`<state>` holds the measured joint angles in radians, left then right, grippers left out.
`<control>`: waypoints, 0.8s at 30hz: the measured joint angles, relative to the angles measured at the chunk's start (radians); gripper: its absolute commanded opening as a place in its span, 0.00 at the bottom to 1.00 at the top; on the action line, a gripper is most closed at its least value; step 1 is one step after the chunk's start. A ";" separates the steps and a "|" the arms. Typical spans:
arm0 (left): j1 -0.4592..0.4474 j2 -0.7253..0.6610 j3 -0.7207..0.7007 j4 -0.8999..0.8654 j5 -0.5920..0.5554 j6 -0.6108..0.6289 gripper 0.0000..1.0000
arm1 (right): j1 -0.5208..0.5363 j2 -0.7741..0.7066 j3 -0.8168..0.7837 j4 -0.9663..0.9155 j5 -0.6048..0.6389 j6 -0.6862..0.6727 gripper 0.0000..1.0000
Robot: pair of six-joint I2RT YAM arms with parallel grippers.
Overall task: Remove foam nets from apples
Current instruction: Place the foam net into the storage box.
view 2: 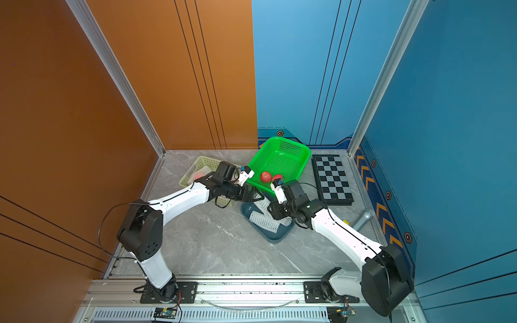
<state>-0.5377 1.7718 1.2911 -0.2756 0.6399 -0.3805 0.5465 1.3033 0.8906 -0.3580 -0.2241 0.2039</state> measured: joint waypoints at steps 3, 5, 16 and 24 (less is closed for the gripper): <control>0.003 -0.007 0.000 -0.004 -0.001 0.000 0.98 | 0.000 0.026 -0.009 0.011 0.016 0.007 0.13; 0.013 -0.023 -0.003 -0.005 -0.011 -0.001 0.98 | 0.003 0.026 -0.017 0.011 0.023 0.005 0.11; 0.116 -0.122 -0.018 0.019 -0.085 -0.024 0.98 | 0.018 -0.049 -0.039 -0.008 0.046 -0.019 0.67; 0.247 -0.105 -0.011 0.025 -0.154 -0.069 0.98 | 0.030 -0.132 -0.011 -0.040 0.050 -0.032 0.70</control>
<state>-0.2909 1.6672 1.2804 -0.2504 0.4854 -0.4492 0.5762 1.1709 0.8791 -0.3981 -0.1745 0.1722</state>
